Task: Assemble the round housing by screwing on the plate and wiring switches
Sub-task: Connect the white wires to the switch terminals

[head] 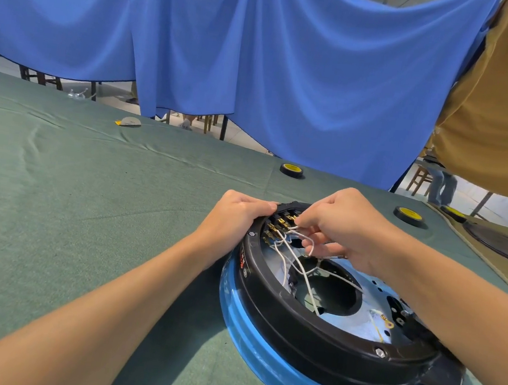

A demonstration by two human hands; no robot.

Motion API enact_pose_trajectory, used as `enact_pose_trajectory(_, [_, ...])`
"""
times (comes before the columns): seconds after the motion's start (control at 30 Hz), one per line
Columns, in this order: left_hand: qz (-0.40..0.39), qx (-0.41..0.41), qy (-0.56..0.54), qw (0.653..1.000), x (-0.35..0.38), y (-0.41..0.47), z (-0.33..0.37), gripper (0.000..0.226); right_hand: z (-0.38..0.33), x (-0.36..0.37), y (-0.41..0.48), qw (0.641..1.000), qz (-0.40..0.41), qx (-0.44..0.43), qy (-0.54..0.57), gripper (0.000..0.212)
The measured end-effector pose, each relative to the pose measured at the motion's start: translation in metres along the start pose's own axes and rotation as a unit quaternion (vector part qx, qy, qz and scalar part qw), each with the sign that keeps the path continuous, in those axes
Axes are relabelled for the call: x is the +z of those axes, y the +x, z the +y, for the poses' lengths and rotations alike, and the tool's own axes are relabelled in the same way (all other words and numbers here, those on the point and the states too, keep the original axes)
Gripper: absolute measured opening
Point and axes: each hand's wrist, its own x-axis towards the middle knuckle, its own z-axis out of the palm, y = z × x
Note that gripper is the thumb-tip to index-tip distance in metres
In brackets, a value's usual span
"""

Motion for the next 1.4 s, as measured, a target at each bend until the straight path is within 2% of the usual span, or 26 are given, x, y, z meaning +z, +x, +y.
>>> enact_pose_trajectory(0.33, [-0.001, 0.000, -0.001, 1.000, 0.000, -0.001, 0.000, 0.019, -0.002, -0.009, 0.009, 0.997, -0.069, 0.023, -0.016, 0.010])
enact_pose_trajectory(0.8, [-0.006, 0.002, 0.004, 1.000, 0.001, -0.005, 0.005, 0.018, -0.004, -0.012, 0.013, 0.994, -0.101, -0.002, -0.052, 0.009])
enact_pose_trajectory(1.07, [-0.006, 0.002, 0.009, 1.000, 0.001, -0.005, 0.005, 0.020, 0.001, -0.004, 0.016, 0.995, -0.082, -0.020, -0.050, 0.014])
enact_pose_trajectory(1.2, [-0.007, 0.000, 0.002, 1.000, 0.001, -0.004, 0.005, 0.019, 0.002, 0.002, 0.016, 0.988, -0.046, -0.062, -0.136, 0.021])
enact_pose_trajectory(1.4, [-0.005, 0.003, 0.002, 1.000, 0.001, -0.004, 0.005, 0.020, -0.001, 0.009, 0.008, 0.951, 0.014, -0.138, -0.275, 0.020])
